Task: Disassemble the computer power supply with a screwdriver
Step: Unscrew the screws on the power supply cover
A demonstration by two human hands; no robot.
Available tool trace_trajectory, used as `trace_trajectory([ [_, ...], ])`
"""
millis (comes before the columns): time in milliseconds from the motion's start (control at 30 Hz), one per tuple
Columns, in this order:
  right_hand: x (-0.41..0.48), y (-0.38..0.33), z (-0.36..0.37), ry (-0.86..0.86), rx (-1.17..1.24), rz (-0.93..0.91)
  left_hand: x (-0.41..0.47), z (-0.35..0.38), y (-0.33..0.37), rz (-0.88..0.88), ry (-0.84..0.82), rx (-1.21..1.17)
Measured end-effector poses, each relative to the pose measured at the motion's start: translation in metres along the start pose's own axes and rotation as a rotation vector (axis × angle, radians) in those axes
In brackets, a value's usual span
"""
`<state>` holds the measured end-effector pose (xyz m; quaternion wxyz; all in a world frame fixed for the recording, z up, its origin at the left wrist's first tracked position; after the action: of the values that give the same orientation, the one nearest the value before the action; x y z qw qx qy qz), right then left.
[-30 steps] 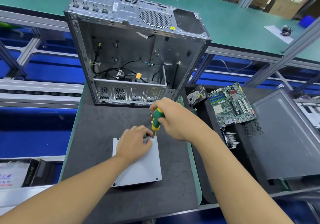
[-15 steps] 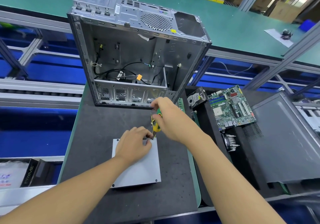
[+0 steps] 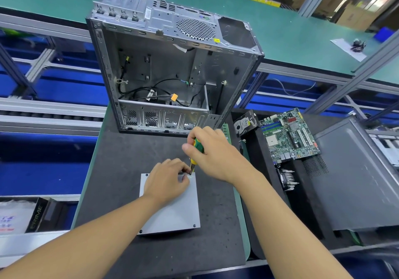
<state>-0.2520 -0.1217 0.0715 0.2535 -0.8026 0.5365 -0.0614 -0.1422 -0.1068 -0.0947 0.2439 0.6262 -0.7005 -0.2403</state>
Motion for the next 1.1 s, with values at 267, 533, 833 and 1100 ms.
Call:
trace_trajectory([
  [267, 0.001, 0.005, -0.007, 0.073, 0.033, 0.002, -0.001, 0.0, 0.0, -0.001, -0.002, -0.004],
  [533, 0.0, 0.004, -0.005, 0.094, 0.072, -0.028, 0.0, 0.001, 0.0, -0.005, 0.011, -0.002],
  [833, 0.004, 0.0, 0.001, 0.075, -0.015, -0.054, 0.0, 0.002, -0.001, -0.001, 0.004, 0.013],
  [1100, 0.001, 0.003, 0.003, 0.083, 0.11, 0.007, -0.001, 0.001, 0.001, -0.001, -0.008, 0.026],
])
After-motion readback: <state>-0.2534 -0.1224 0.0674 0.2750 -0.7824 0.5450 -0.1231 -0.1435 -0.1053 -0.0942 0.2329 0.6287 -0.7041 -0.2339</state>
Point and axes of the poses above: each hand's wrist, its own x-axis towards the middle knuckle, its own z-axis out of the palm, y = z × x, the point moved 5 cm from there along x, towards the middle knuckle, and after that the axes turned 1 degree about -z, right-handed, at the moved point
